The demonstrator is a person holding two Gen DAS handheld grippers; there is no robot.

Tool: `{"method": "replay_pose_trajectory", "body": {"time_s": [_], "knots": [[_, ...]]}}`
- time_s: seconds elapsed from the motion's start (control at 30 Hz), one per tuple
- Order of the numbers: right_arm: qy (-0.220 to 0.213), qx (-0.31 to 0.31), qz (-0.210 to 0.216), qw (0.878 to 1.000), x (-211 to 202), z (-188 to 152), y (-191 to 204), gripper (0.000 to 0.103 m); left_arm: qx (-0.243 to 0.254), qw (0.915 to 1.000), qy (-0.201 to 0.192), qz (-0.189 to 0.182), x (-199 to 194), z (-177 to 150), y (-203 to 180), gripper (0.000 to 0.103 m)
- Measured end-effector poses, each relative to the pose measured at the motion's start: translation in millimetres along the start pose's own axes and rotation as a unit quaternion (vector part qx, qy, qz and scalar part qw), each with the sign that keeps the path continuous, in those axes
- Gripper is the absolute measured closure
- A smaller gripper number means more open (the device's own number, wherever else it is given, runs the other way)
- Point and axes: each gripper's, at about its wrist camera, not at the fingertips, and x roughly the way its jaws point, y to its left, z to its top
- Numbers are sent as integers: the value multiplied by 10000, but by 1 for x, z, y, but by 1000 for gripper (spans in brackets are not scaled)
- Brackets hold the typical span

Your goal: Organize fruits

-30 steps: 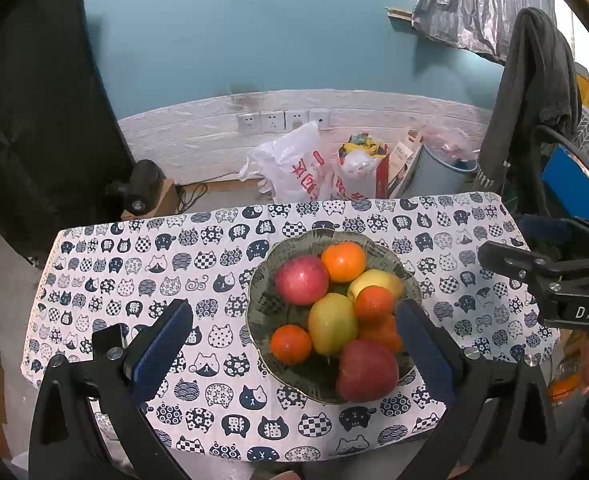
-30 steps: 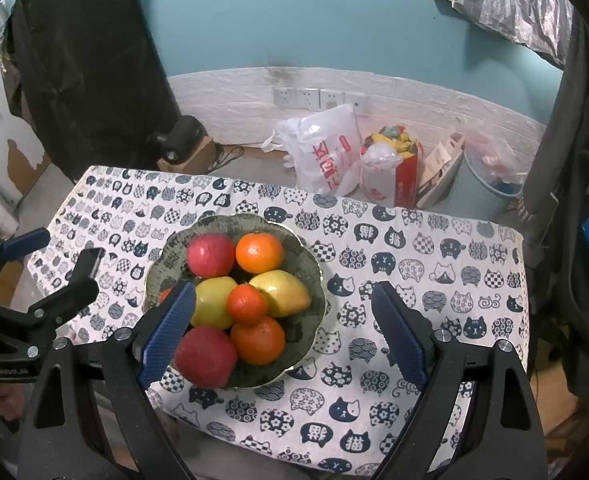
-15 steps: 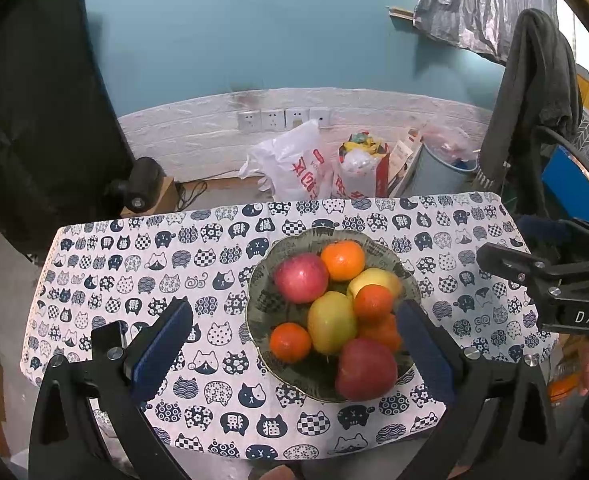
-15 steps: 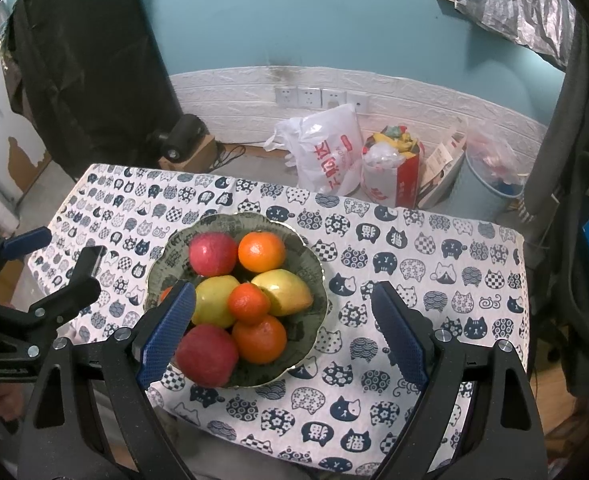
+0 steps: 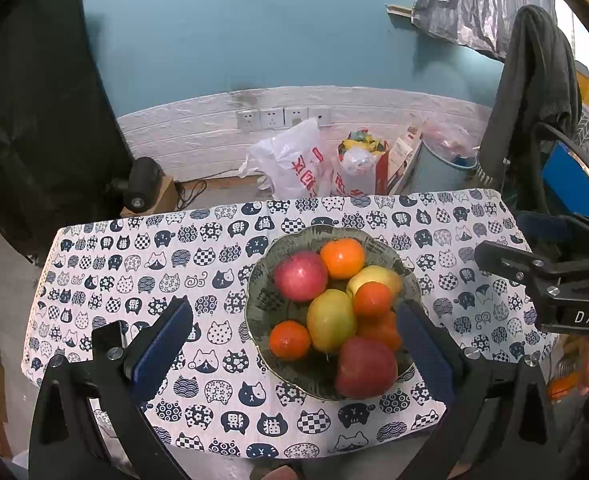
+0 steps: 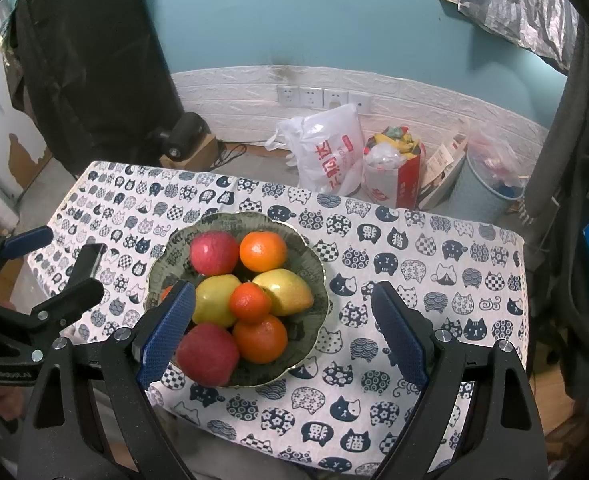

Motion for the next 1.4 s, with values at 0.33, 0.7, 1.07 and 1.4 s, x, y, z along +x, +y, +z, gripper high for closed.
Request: {"method": "replay_pose_trajectory", "body": {"time_s": [0.33, 0.7, 1.07, 1.4], "knots": [[4, -4, -5, 10000, 0, 0, 0, 15, 0, 10000, 76, -45, 1, -3, 1, 1], [10, -16, -3, 10000, -1, -1, 0, 15, -41, 9999, 122, -92, 2, -2, 4, 1], [21, -24, -8, 10000, -2, -3, -1, 15, -13, 9999, 95, -97, 1, -2, 1, 1], [24, -26, -11, 10000, -1, -3, 0, 15, -25, 9999, 129, -104, 0, 0, 0, 1]]}}
